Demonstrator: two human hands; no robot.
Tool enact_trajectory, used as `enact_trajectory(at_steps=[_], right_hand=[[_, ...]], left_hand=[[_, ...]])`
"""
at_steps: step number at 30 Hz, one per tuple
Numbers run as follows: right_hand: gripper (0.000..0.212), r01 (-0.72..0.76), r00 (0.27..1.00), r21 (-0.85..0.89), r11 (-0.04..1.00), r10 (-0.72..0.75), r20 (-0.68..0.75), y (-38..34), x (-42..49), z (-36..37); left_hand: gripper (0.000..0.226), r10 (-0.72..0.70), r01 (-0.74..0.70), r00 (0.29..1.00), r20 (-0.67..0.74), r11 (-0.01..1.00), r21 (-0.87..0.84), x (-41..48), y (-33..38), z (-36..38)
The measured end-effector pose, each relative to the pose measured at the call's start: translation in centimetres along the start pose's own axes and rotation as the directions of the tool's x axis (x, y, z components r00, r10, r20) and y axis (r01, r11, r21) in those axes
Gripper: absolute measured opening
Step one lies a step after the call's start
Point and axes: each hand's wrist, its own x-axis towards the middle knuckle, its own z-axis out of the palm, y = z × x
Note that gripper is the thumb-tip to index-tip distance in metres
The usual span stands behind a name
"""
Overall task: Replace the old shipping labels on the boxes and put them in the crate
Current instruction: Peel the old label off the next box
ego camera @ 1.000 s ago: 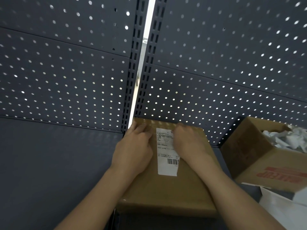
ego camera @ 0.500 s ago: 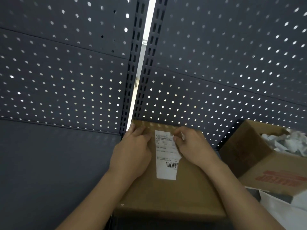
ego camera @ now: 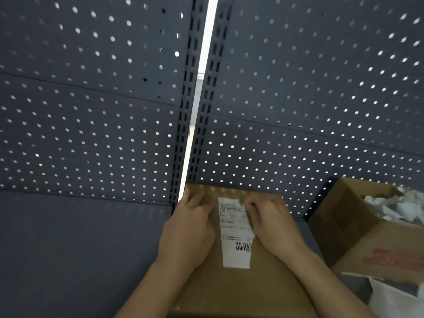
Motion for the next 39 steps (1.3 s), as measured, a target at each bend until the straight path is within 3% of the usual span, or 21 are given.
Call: enact_trajectory(at_steps=[6, 12, 15, 23, 33, 35, 39], right_hand=[[0.028, -0.087, 0.996, 0.211, 0.974, 0.082, 0.031, 0.9, -0.6, 0.1], [0.011, -0.087, 0.994, 0.247, 0.965, 0.069, 0.081, 0.5, -0.6, -0.7], [0.010, -0.047, 0.998, 0.195, 0.980, 0.036, 0.061, 0.4, -0.7, -0.5], [0.016, -0.142, 0.989, 0.460, 0.877, 0.143, 0.033, 0.3, -1.2, -1.4], [0.015, -0.102, 0.983, 0.572, 0.814, 0.170, -0.066, 0.2, -1.9, -1.4], [0.016, -0.100, 0.978, 0.648, 0.755, 0.194, -0.077, 0.0, -1.9, -2.0], [0.024, -0.156, 0.950, 0.834, 0.530, 0.312, -0.021, -0.1, -1.7, -3.3]], left_hand=[[0.050, 0.004, -0.005, 1.000, 0.004, 1.000, 0.010, -0.1, 0.4, -0.6], [0.048, -0.014, 0.014, 1.000, 0.001, 0.999, 0.029, 0.2, 0.0, 0.0], [0.048, -0.019, 0.020, 1.000, -0.009, 0.999, 0.026, 0.3, 0.0, 0.1], [0.046, -0.012, 0.012, 1.000, -0.024, 1.000, 0.017, 0.3, -0.3, 0.4], [0.046, -0.012, 0.013, 1.000, -0.028, 1.000, 0.001, 0.1, -0.1, 0.3], [0.046, -0.015, 0.016, 1.000, -0.026, 1.000, 0.004, 0.2, -0.2, 0.3], [0.047, -0.021, 0.021, 1.000, -0.014, 1.000, 0.012, 0.3, -0.2, 0.4]])
